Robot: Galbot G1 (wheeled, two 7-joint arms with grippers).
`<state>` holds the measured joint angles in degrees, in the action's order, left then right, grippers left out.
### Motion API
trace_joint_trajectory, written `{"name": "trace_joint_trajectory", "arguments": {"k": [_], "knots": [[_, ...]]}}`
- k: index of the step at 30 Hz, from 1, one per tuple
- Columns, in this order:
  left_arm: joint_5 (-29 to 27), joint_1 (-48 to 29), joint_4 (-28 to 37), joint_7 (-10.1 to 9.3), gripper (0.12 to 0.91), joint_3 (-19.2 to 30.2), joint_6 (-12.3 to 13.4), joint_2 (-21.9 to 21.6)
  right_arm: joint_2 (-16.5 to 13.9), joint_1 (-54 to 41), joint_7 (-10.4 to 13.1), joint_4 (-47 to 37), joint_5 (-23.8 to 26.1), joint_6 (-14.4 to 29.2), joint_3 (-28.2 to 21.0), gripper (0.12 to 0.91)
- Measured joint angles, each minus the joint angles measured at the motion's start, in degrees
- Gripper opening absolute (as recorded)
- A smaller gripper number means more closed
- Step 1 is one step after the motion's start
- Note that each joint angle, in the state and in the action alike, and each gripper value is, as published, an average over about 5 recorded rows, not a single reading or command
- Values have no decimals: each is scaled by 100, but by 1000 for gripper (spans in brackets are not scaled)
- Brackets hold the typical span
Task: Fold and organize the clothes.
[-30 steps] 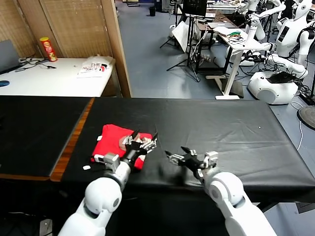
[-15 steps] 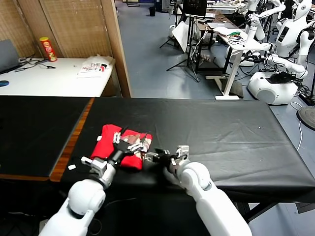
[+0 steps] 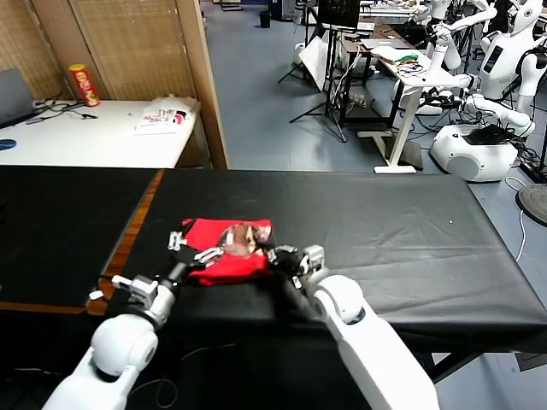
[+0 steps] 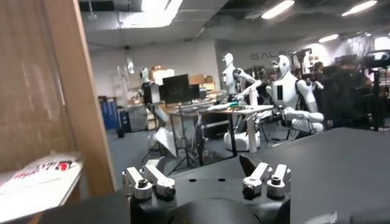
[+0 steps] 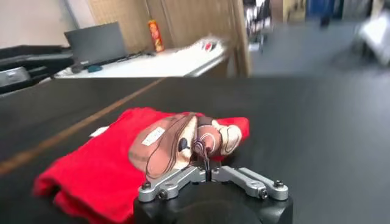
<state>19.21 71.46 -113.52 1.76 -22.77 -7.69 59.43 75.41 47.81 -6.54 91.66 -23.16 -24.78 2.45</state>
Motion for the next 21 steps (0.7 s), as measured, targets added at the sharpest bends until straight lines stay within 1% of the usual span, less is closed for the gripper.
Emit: {"name": "trace_joint_trajectory", "arguments": {"k": [2,3,5,6,7,9,10,13,14,16,19,21], "knots": [[66,85,53,-13,798,-113,30,-57,-185,10,-118,56,153,49,73,173],[120,133,79,-19,798,-170,28,-84,-295,32,-145,103,169,41,112,210],[276,240,128,-30,798,-292,37,-134,-527,110,-129,225,143,6,194,313],[362,296,148,-35,798,-350,56,-152,-641,162,-90,304,109,-17,237,363],[444,354,163,-39,798,-408,90,-166,-751,227,-36,395,74,-34,283,430],[557,482,183,-43,798,-519,199,-188,-949,389,103,601,13,-47,392,531],[587,548,186,-44,798,-563,273,-194,-1033,490,180,719,-14,-43,454,597],[592,755,187,-121,798,-655,510,-199,-1207,877,392,1110,-73,11,676,734],[591,827,179,-179,798,-679,556,-197,-1238,1033,470,1256,-91,38,764,763],[630,975,131,-338,798,-724,558,-194,-1269,1363,637,1553,-110,115,949,789],[818,1208,-32,-581,798,-803,388,-202,-1275,1873,880,1987,-70,307,1241,796],[994,1387,-189,-695,798,-871,223,-224,-1269,2234,1009,2266,36,496,1447,798]]}}
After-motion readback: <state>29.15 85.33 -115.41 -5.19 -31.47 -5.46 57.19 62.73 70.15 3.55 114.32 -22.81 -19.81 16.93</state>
